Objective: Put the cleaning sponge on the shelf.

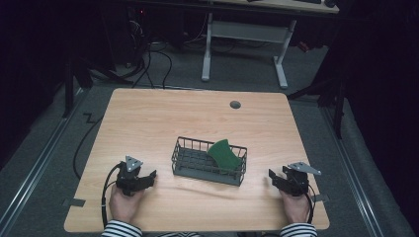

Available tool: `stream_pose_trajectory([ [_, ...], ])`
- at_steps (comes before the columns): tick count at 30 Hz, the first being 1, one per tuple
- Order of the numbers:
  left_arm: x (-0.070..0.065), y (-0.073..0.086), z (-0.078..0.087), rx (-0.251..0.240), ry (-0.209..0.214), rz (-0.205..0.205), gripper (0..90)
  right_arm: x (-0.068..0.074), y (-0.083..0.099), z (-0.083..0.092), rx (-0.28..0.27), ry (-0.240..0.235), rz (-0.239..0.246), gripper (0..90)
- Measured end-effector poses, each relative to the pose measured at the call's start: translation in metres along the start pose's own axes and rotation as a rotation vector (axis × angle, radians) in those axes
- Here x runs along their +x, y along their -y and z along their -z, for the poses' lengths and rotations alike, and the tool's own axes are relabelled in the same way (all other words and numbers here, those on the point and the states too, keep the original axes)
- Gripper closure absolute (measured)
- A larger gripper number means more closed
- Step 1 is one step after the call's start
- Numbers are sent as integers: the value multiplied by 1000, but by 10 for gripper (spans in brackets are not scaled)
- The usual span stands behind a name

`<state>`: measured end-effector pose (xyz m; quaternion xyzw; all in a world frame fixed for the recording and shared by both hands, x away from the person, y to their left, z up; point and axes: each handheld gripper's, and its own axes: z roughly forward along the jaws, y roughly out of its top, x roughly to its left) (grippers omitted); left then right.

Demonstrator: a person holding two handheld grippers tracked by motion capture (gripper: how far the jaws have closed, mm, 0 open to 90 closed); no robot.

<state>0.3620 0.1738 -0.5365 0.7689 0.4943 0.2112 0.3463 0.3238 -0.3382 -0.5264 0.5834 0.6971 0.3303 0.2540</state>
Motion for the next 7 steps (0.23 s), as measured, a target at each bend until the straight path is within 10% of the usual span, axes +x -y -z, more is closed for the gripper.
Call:
stream_pose_trajectory([
  [7,0,0,0,-1,1,1,276,4,-1,-7,43,36,39,365],
])
